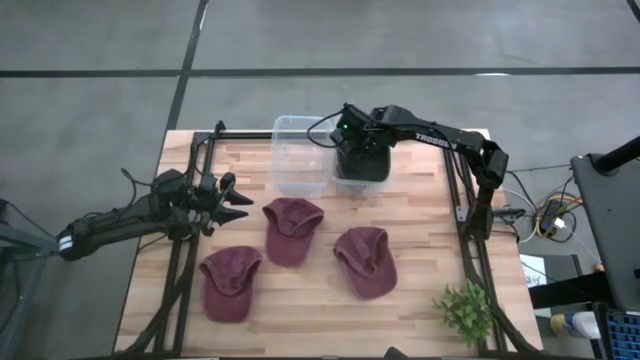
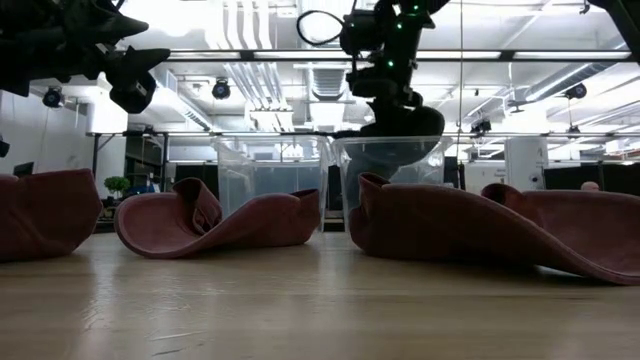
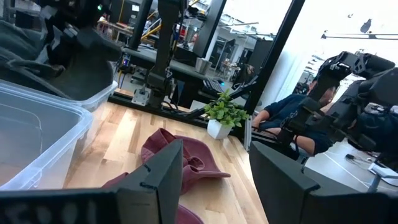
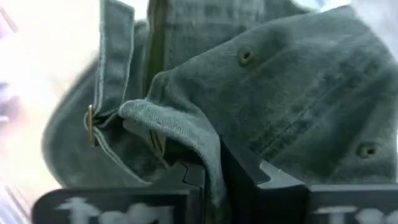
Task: Pick & Place hat
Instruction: Put the green cap into the right transparent bin
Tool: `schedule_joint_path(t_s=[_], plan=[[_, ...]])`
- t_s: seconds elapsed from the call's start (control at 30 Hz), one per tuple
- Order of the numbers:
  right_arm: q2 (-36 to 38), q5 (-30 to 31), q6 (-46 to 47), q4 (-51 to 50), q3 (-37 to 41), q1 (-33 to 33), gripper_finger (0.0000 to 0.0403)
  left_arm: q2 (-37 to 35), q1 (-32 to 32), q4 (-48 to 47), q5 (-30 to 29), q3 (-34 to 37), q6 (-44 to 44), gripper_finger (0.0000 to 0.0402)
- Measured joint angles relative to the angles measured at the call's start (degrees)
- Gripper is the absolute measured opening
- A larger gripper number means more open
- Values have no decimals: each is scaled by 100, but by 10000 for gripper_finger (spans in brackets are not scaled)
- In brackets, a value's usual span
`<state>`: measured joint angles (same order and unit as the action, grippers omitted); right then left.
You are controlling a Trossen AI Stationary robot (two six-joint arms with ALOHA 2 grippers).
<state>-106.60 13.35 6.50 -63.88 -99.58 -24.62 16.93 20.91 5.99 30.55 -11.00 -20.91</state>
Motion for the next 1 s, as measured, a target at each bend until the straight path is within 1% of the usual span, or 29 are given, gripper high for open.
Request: schedule_joint_path(t_s=[0.27,0.43,0.7,1.0], plan=[[-1,-15,-7,-4,263,-69,89,-2,0,-1,2,0,-4,178],[-5,16,-90,-53,412,-79,105,-2,-1,-1,-63,0,-4,178],[-5,26,-80,-223,800,-135,100,-2,-1,-1,-241,0,58,178],[-8,-9,-180,-321,816,-177,88,2,0,-1,-330,0,76,178]])
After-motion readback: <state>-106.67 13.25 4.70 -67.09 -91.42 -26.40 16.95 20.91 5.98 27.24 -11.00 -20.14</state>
